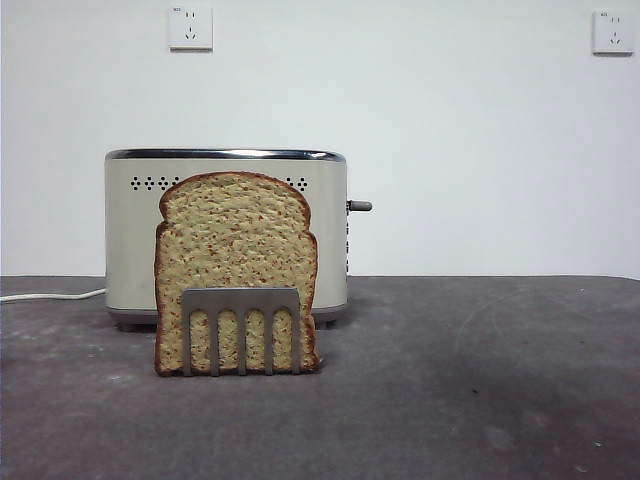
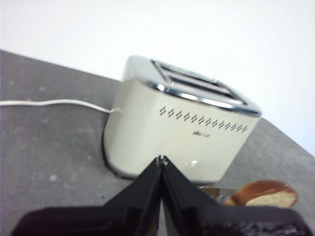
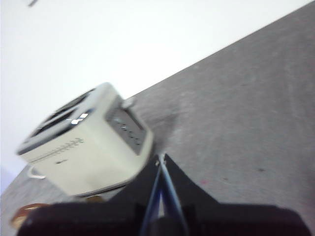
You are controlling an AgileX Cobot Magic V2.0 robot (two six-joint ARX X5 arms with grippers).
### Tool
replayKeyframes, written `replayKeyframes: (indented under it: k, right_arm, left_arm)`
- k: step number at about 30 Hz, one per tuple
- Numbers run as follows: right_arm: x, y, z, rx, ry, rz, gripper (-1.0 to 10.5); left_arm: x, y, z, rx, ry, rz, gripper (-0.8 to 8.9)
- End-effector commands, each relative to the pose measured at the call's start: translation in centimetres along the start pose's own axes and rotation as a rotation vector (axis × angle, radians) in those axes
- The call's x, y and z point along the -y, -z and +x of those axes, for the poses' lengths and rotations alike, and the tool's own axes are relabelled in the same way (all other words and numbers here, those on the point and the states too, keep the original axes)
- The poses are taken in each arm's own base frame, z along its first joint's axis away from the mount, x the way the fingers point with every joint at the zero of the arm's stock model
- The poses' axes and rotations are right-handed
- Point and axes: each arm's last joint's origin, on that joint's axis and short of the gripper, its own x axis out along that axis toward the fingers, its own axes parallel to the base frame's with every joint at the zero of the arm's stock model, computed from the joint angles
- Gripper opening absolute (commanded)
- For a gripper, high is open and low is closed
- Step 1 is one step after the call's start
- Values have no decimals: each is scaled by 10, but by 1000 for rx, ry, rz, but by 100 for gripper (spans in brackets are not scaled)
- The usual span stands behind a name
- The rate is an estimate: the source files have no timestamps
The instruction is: Pick up a slice of bread from the rack,put the bread on the toaster,press the button
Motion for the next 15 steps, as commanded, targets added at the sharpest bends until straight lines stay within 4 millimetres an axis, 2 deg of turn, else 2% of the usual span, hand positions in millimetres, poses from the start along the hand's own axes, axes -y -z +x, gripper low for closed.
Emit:
replayKeyframes:
  k: [1,7,15]
  right_arm:
    - [-10,-17,1,-17,-47,-38,-13]
    - [-33,-55,7,-143,-111,-128,-13]
    - [-60,-99,10,-320,-199,-283,-12]
  left_arm:
    - [8,-13,-7,11,30,11,-8]
    - [25,-41,-22,0,107,73,-8]
    - [47,-82,-27,-124,239,161,-8]
